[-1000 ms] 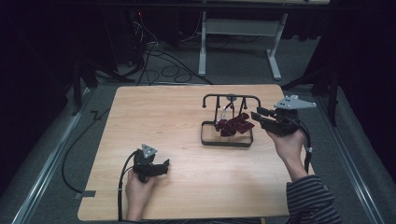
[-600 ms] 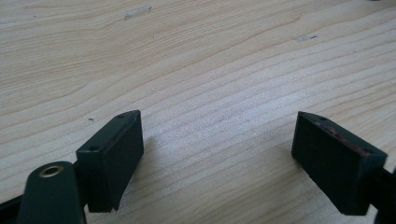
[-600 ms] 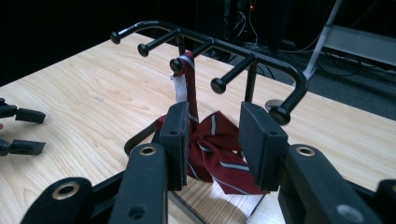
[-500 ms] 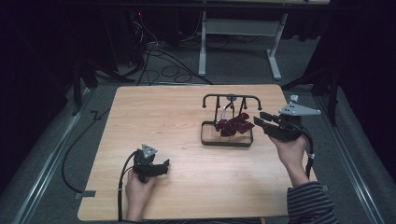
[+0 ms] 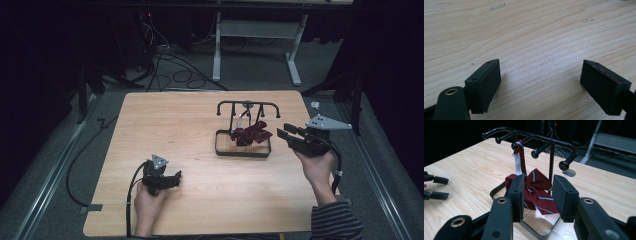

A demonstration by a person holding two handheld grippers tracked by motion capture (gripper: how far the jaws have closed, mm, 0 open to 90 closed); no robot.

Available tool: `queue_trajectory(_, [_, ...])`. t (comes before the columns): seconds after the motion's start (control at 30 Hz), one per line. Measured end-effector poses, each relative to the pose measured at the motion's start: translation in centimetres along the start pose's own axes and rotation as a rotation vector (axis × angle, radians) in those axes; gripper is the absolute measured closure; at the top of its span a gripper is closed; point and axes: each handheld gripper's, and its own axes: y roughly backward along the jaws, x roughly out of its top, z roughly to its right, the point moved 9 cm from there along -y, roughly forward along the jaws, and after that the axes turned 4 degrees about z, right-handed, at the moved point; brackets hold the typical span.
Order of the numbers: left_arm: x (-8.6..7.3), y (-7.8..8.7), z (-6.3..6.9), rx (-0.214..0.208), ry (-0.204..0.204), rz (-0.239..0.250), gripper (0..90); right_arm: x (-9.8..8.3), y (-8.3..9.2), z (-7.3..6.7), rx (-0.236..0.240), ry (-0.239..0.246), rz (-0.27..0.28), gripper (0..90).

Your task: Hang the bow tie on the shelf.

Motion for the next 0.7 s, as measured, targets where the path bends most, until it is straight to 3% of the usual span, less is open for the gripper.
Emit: queue_trajectory(0.7, [0.0, 0.0, 0.0, 0.000, 0.000, -0.001, 17.1, -2.2, 1.0, 0.2, -0.007, -0.017, -0.010, 64.4])
